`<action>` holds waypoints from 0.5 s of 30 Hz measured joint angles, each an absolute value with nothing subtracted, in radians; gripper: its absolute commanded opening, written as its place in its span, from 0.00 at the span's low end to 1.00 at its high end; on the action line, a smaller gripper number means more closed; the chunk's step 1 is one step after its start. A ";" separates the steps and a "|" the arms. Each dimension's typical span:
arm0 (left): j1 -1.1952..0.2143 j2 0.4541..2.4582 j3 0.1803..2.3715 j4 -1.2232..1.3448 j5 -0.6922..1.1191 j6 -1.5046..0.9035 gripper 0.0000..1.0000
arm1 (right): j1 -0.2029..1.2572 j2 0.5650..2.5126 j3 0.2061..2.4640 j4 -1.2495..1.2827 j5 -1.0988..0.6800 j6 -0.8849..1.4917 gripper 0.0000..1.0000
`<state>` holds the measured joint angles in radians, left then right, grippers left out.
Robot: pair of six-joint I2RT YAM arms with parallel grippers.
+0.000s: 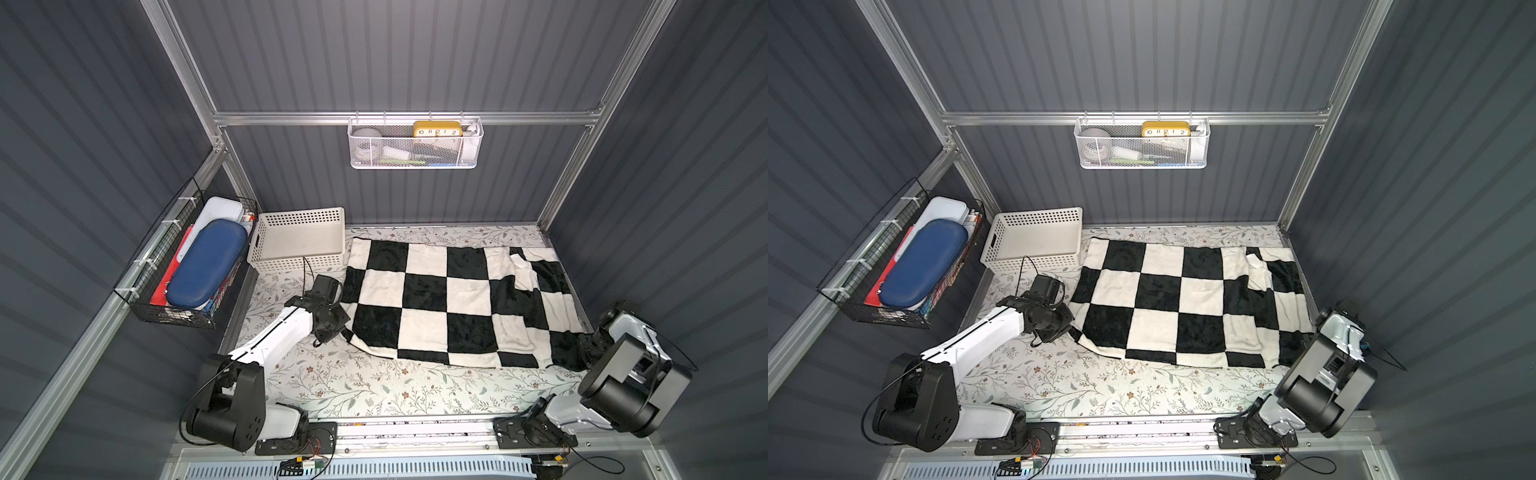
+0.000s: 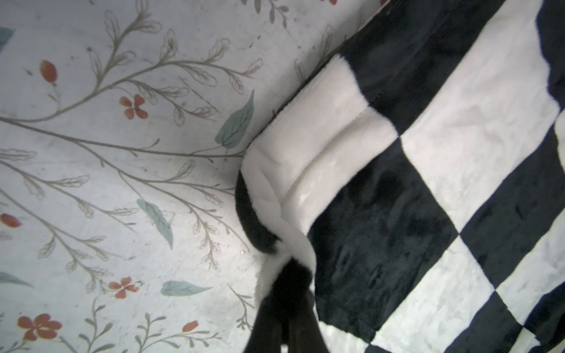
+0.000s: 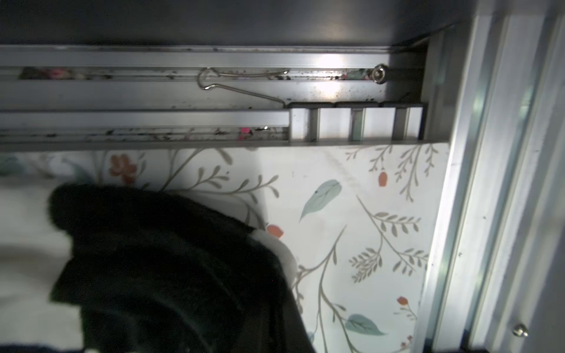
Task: Roll up the pillowcase
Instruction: Fold the pillowcase at the center of the board.
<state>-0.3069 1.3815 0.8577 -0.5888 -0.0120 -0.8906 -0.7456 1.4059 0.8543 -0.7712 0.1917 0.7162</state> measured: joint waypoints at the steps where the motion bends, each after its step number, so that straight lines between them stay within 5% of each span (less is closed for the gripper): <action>1: -0.307 1.381 0.870 -0.592 -0.015 -0.890 0.00 | -0.720 1.391 0.874 -0.789 0.189 0.713 0.00; 15: -0.259 1.401 1.086 -0.620 -0.074 -0.853 0.00 | -0.626 1.381 1.126 -0.892 0.161 0.683 0.00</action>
